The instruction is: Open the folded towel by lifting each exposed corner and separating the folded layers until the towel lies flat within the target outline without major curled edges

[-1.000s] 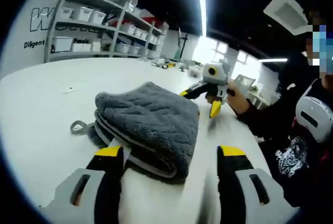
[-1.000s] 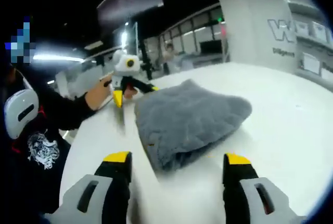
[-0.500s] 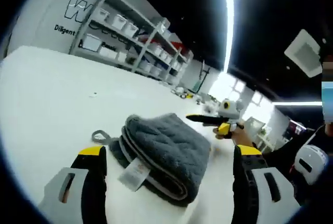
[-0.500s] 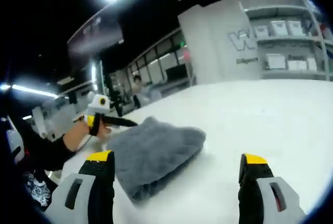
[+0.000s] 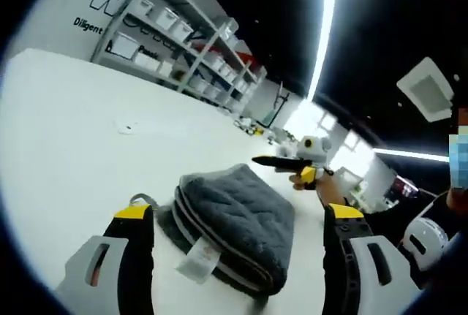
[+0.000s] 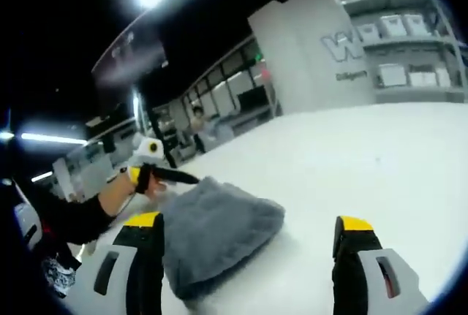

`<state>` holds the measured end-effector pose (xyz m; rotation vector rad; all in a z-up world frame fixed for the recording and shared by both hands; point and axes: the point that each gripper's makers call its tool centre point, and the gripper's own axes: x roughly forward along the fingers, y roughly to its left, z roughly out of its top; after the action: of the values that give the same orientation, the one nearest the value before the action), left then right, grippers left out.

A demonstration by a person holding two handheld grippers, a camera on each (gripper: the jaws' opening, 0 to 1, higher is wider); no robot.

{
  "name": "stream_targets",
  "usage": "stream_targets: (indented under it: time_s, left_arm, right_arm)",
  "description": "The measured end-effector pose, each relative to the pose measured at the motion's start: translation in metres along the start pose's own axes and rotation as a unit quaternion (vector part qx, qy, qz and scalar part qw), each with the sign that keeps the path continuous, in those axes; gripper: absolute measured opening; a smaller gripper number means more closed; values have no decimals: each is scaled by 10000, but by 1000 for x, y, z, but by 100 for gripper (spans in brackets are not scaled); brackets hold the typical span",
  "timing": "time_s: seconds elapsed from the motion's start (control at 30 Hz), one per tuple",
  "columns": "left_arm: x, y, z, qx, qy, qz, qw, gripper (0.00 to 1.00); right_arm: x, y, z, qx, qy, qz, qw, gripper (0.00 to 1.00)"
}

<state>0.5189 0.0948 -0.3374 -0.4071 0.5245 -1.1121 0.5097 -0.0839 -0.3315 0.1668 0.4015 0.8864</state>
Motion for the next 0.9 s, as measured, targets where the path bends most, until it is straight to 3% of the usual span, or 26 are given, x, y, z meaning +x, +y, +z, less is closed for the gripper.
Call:
stream_targets:
  time_s: [0.17, 0.33, 0.5, 0.73, 0.9]
  left_arm:
    - [7, 5, 8, 59, 157, -93, 9998, 91]
    - [18, -3, 5, 187, 405, -188, 9988, 90]
    - [21, -3, 10, 222, 425, -262, 9985, 87]
    - [34, 11, -4, 119, 479, -141, 9987, 82]
    - [39, 18, -12, -97, 495, -26, 9987, 75]
  right_arm:
    - [5, 4, 7, -15, 114, 212, 9997, 94]
    - [18, -12, 6, 6, 450, 336, 9984, 92]
    - [23, -19, 20, 99, 298, 430, 9986, 88]
    - [31, -31, -3, 219, 666, 543, 9961, 82]
    - [40, -32, -7, 323, 759, 626, 9946, 74]
